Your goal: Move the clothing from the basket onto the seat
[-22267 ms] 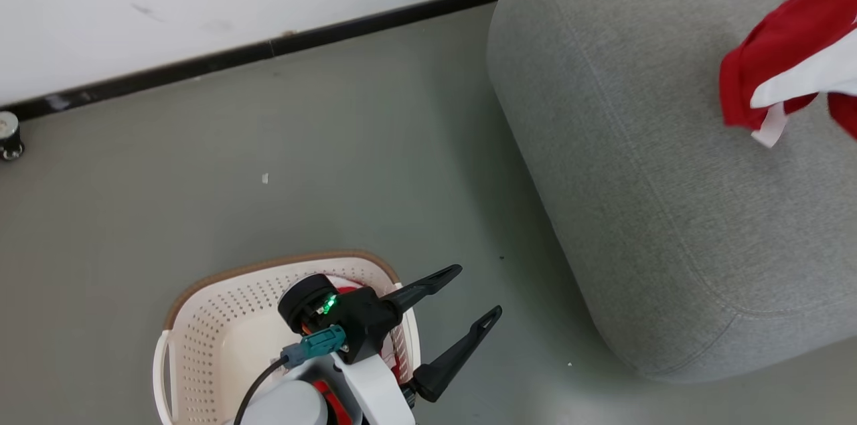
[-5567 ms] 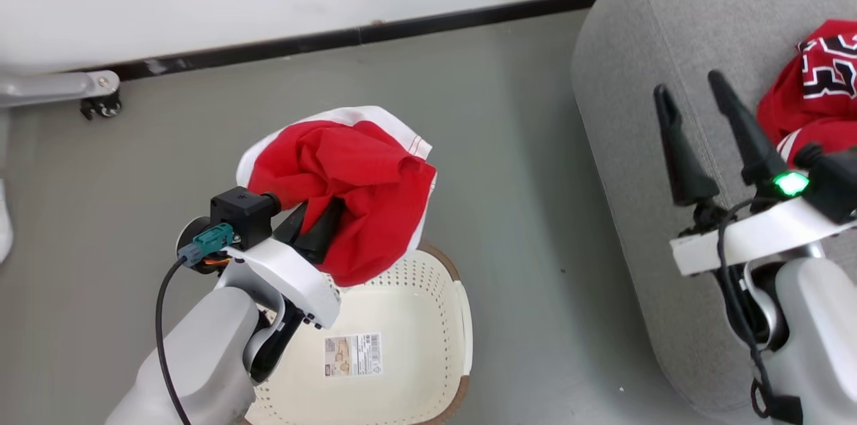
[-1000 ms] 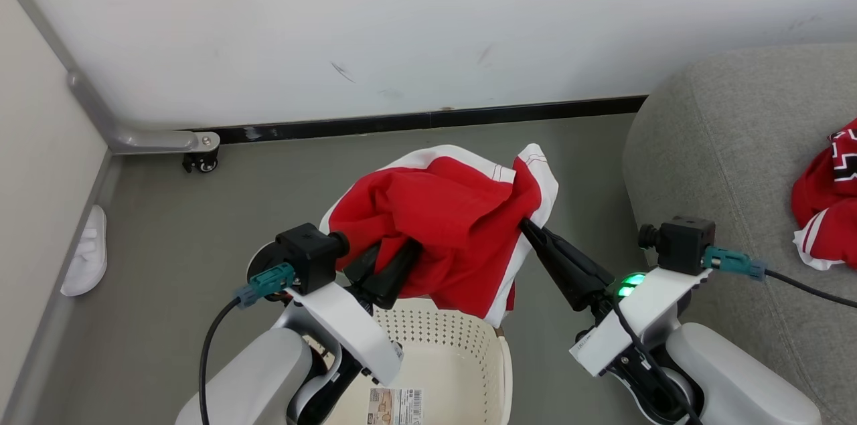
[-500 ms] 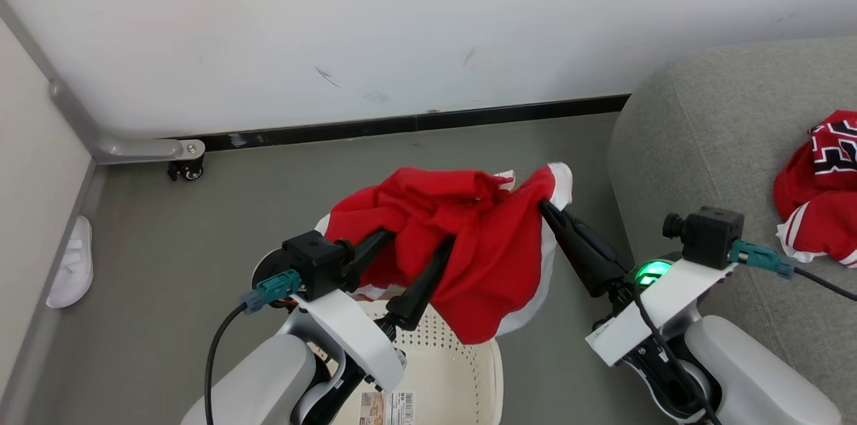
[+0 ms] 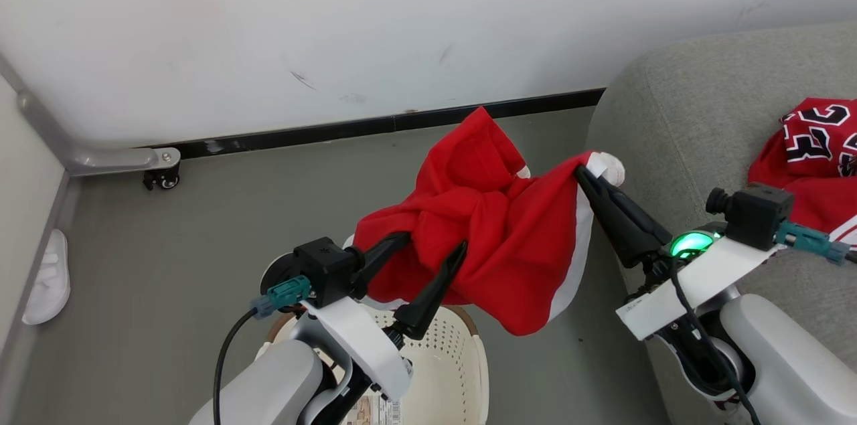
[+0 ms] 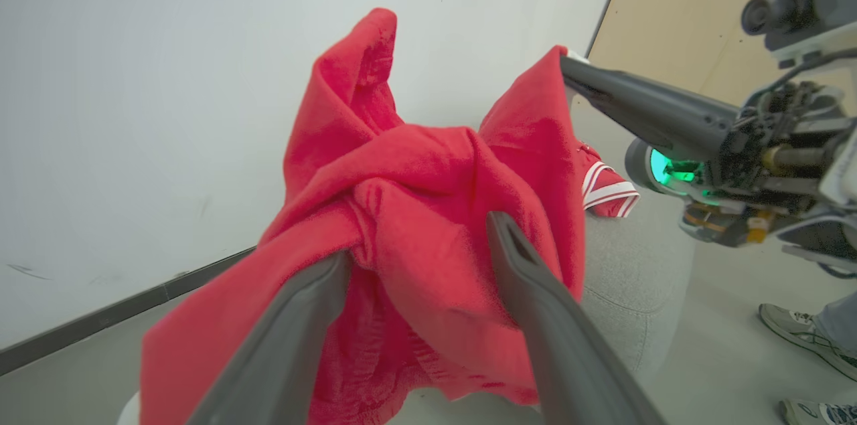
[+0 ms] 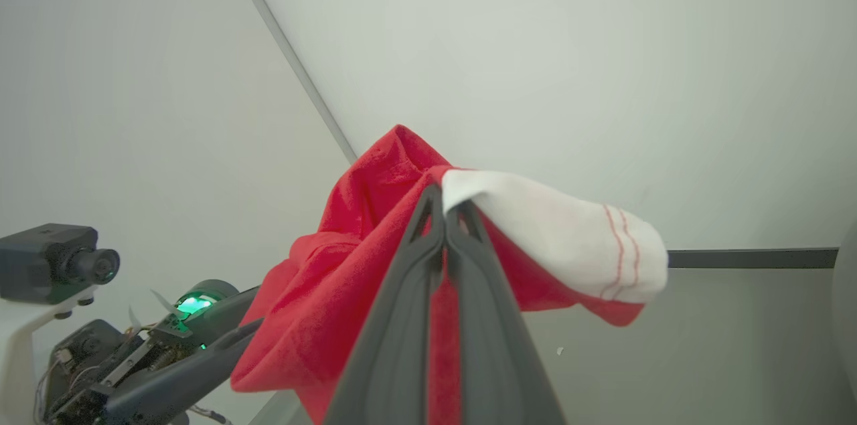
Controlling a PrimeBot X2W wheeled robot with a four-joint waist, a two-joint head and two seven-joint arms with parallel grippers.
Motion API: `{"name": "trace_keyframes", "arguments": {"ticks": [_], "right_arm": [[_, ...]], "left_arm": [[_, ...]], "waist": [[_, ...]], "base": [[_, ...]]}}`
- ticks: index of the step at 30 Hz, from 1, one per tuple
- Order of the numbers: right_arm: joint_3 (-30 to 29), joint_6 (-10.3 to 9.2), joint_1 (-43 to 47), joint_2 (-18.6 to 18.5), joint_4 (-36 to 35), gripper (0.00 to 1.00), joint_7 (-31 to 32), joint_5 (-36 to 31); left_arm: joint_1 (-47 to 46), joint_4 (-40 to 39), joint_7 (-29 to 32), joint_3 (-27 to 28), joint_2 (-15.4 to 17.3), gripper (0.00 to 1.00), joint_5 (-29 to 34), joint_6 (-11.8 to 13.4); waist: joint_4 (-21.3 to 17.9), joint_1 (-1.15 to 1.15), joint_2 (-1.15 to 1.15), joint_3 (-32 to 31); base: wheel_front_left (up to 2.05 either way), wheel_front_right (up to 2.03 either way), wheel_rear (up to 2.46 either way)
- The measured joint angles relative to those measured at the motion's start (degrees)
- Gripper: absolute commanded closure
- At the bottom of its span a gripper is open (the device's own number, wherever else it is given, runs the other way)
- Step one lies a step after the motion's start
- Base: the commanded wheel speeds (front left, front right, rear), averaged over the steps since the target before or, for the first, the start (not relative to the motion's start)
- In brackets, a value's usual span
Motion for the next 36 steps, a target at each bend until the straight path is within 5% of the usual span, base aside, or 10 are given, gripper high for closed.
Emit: {"name": "trace_keyframes", "arguments": {"ticks": [36], "right_arm": [[-12.11,0.0,0.01,-5.48,-5.26,1.0,-0.01,-6.68]], "left_arm": [[-0.01,-2.75,-0.01,-5.54,0.87,0.0,0.59,-1.43]], "waist": [[-7.73,0.0,0.0,-0.31]], "base": [[0.0,0.0,0.0]]}}
